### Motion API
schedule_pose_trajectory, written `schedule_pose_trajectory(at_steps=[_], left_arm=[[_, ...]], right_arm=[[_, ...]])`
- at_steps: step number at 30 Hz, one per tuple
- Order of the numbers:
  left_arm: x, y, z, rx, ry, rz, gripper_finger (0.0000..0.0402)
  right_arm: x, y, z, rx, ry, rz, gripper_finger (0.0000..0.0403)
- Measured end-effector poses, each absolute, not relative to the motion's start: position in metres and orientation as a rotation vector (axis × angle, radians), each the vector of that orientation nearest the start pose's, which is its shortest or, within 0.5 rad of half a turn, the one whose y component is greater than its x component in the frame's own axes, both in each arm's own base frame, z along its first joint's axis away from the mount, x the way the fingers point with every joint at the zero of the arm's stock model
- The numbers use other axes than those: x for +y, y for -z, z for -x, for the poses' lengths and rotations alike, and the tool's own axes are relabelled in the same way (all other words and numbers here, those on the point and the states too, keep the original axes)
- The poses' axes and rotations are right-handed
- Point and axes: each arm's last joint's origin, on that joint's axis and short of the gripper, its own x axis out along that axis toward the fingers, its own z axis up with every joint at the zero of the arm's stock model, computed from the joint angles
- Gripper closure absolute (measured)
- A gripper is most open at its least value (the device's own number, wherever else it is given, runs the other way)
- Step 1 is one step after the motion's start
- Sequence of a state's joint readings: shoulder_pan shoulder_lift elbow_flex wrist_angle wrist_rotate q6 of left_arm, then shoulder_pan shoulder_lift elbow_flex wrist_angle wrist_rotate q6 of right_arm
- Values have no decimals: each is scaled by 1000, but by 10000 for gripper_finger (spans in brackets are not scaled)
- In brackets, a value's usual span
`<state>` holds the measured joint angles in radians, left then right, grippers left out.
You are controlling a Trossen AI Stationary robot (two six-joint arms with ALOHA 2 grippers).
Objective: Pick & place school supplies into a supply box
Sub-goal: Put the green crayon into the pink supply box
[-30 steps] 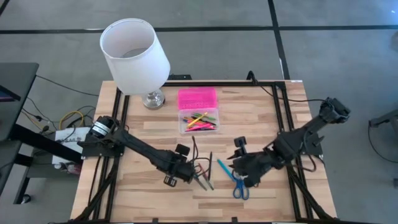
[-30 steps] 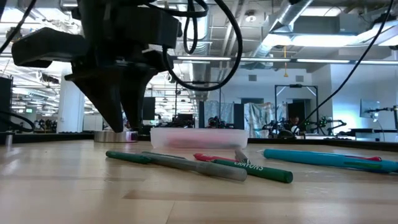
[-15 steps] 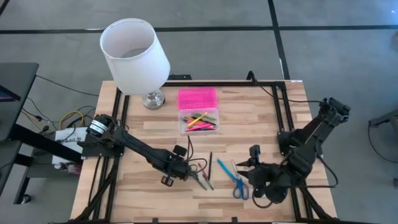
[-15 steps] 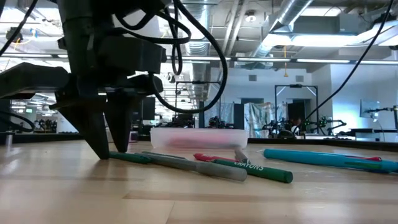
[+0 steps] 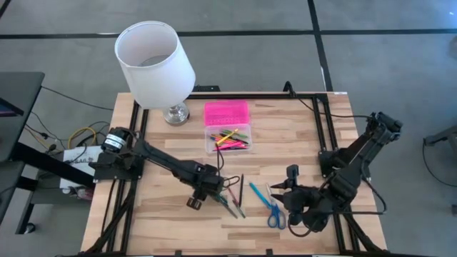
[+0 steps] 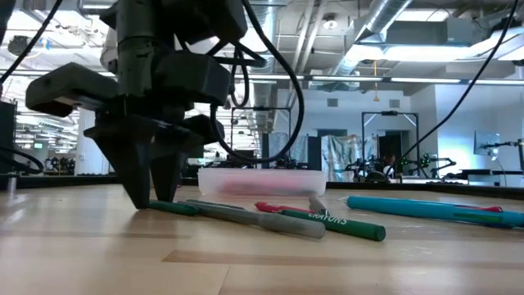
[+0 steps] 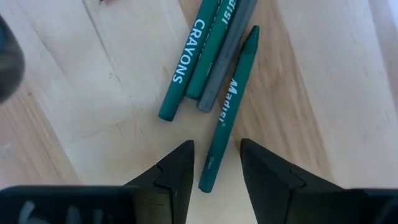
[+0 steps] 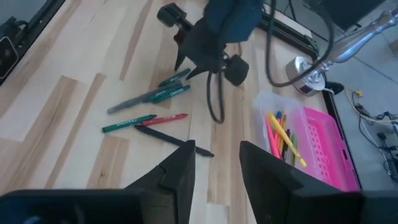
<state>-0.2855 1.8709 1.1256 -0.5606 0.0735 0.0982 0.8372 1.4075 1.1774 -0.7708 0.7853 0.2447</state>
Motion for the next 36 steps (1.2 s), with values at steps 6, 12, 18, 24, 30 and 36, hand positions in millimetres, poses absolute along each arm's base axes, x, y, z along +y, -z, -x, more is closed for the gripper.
schedule_pose_trajectory(at_steps=[6,12,18,24,30,36], left_arm=[[-97,-140,-330,1292,382,-205,274],[-102,-140,-328,1291,365,-232,274],[-115,-140,-324,1276,353,-329,274],[-118,-140,-323,1274,359,-359,274],[-115,-139,-323,1286,368,-343,274],[-108,-139,-325,1296,387,-293,306]], right_arm=[[189,-274,-198,711,57,483,282],[186,-255,-195,732,86,446,282],[187,-244,-191,724,87,418,282],[188,-242,-192,710,85,400,282],[185,-242,-195,711,98,393,282],[183,-242,-198,715,110,388,282]])
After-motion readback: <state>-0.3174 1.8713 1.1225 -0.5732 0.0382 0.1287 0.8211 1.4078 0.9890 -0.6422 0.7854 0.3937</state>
